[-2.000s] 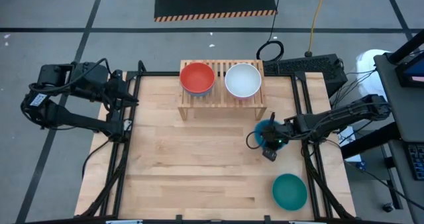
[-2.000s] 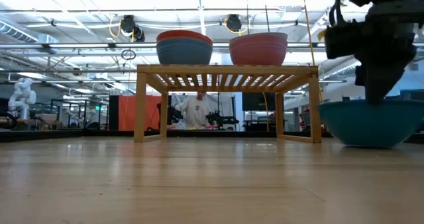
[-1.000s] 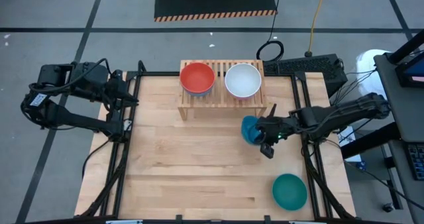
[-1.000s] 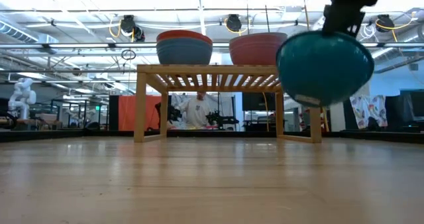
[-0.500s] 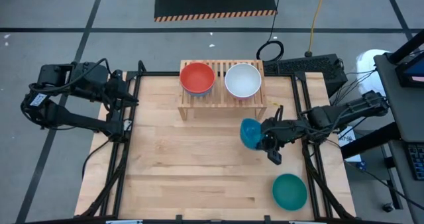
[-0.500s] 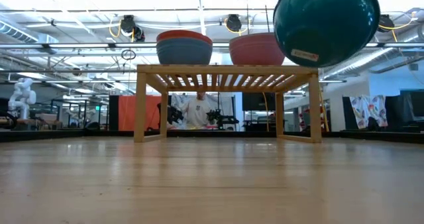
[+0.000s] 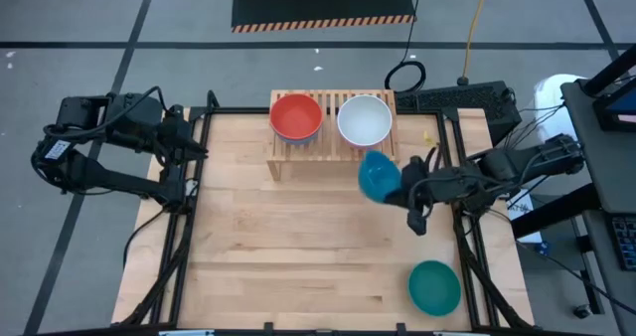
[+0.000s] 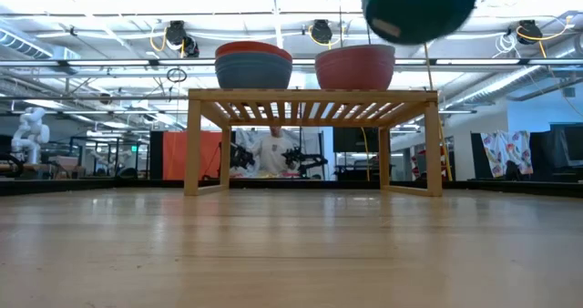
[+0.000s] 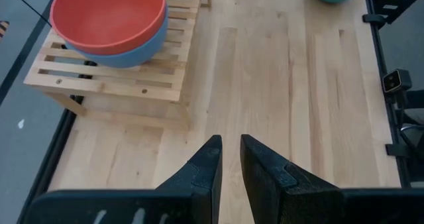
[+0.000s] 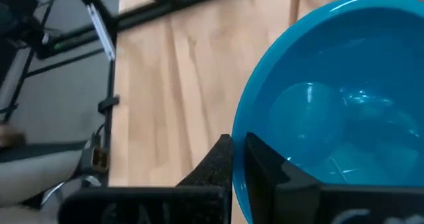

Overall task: Place and stack bowls onto a shelf
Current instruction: Stack the blue bowl on top of the white bowl on the shelf

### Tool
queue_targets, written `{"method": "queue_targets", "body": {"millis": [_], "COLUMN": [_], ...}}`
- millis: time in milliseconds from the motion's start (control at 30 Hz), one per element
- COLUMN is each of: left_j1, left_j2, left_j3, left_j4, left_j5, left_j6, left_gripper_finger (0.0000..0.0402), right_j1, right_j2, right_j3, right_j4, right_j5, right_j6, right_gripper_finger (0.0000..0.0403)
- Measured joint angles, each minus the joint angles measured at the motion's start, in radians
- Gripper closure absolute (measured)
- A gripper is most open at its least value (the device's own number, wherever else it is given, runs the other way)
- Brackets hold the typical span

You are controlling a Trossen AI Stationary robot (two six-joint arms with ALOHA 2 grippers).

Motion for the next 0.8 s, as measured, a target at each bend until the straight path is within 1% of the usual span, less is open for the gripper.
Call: {"method": "queue_targets", "body": {"millis": [200,400,633,800], "left_j1": [0.0,0.0,0.0,0.0], "left_j2": [0.0,0.0,0.0,0.0], "left_j3": [0.0,0.0,0.0,0.0], "left_j4": [0.0,0.0,0.0,0.0], "left_j5": [0.0,0.0,0.0,0.0], "left_j6": [-0.015,-0.021,-0.024,-0.024], "left_gripper_finger": [0.0339,0.0339,0.0339,0.0339], "right_j1": [-0.002,-0.019,-0.11,-0.203], "right_j2": [0.0,0.0,0.006,0.049], "right_j3": [0.103,0.174,0.213,0.283], "right_j4": [-0.025,-0.031,-0.064,-0.15], "right_j5": [0.108,0.198,0.186,0.124], "right_j6": [-0.106,-0.206,-0.243,-0.266], "right_gripper_finger": [0.0397,0.0397,0.04,0.0401]}}
